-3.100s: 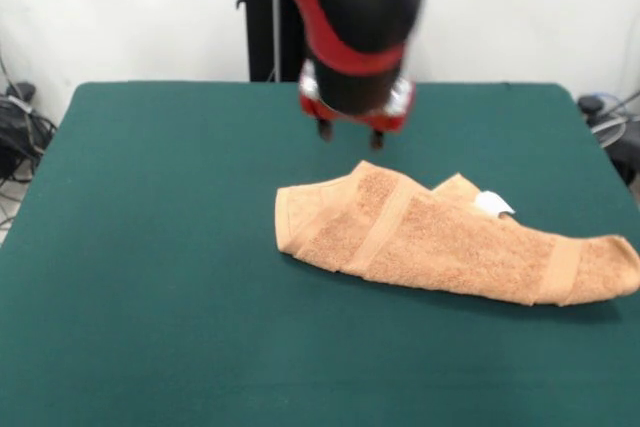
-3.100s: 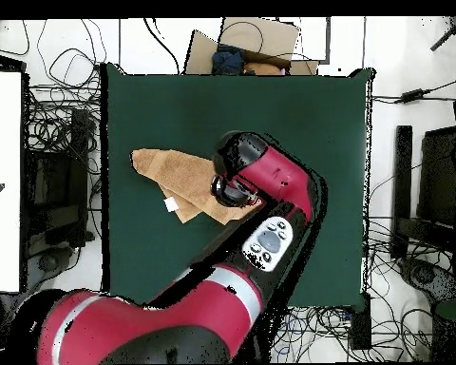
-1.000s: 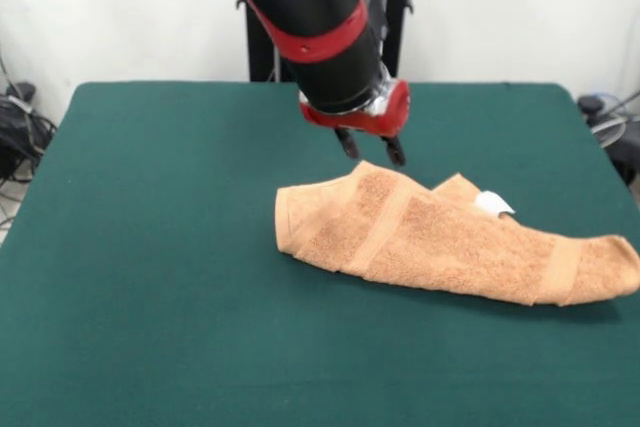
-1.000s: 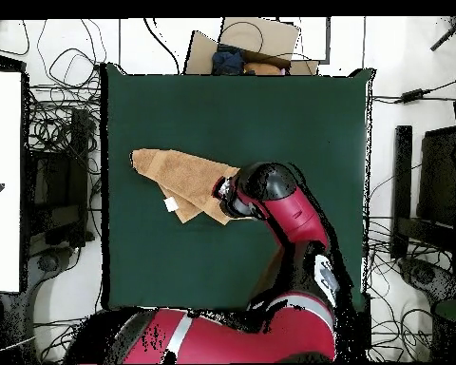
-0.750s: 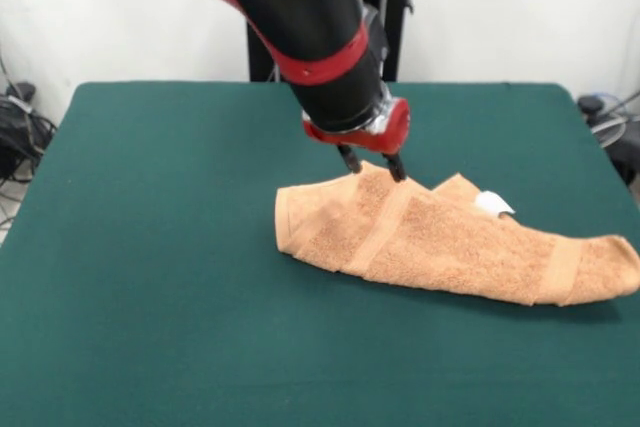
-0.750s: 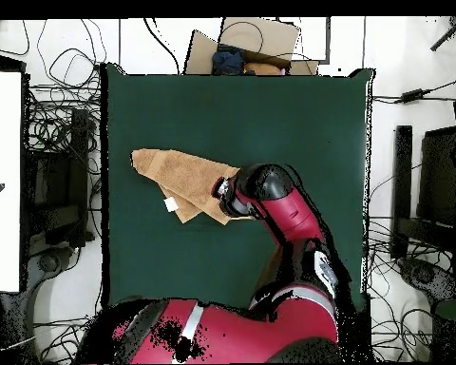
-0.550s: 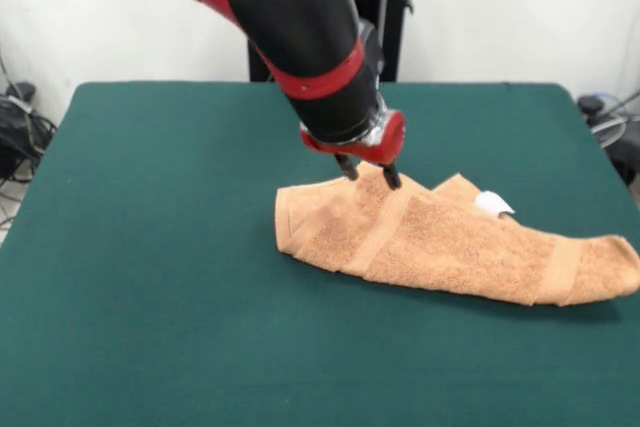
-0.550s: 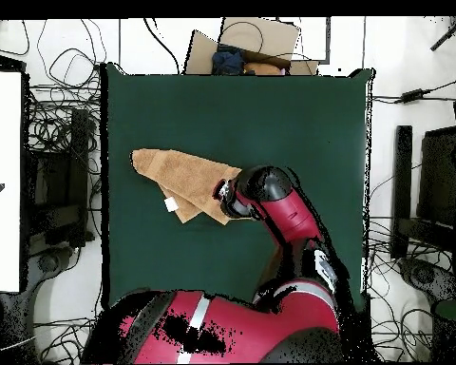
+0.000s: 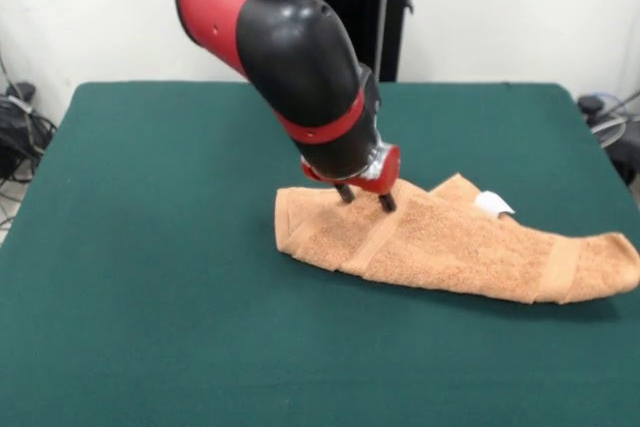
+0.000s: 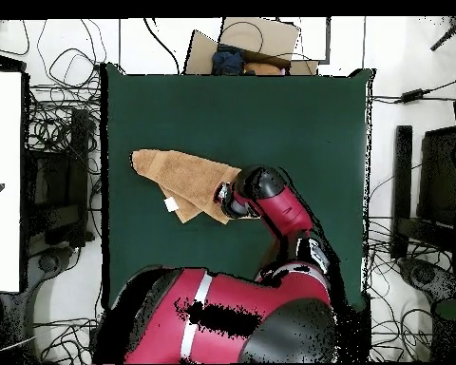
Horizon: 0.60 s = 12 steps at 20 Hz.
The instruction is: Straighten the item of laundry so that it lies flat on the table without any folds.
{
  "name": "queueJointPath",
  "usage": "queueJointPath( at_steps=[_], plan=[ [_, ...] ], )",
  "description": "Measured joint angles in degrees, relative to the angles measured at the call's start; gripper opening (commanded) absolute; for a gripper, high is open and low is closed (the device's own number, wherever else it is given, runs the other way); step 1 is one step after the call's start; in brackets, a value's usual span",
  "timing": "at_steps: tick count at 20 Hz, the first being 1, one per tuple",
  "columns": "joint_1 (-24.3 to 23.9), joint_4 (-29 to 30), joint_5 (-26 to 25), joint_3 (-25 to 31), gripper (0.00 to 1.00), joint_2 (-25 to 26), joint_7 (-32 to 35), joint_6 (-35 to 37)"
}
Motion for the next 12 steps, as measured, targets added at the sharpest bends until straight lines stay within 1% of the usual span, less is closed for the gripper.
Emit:
queueJointPath(
  at_steps=[12],
  plan=[
    [1.1, -0.9, -2.1, -0.7, 1.00, -0.1, 0.0, 0.3]
  ],
)
